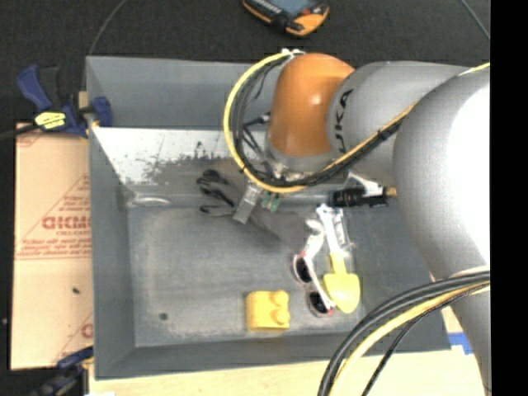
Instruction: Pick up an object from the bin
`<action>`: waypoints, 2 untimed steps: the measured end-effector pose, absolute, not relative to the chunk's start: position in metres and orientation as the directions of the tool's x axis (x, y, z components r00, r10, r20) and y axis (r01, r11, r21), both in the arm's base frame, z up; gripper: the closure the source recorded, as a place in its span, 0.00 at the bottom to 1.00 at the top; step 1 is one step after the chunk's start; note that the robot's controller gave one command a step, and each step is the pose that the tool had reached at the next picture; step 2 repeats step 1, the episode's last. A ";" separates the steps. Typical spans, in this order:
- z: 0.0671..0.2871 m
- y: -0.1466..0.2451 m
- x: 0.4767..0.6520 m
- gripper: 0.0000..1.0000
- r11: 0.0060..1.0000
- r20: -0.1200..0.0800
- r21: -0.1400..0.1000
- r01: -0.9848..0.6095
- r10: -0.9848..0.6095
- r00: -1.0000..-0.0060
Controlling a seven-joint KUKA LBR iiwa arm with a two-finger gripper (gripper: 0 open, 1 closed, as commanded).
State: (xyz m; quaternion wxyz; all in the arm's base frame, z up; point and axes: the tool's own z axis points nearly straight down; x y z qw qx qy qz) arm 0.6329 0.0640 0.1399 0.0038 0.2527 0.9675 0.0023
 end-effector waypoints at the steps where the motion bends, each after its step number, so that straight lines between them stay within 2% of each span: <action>1: 0.155 0.064 0.634 1.00 0.872 -0.008 0.008 0.489 0.489 -0.872; 2: 0.155 0.064 0.634 1.00 0.872 -0.008 0.008 0.489 0.489 -0.872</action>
Offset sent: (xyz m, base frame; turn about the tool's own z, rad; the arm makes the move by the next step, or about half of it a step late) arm 0.0004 -0.0001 0.0267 -0.0002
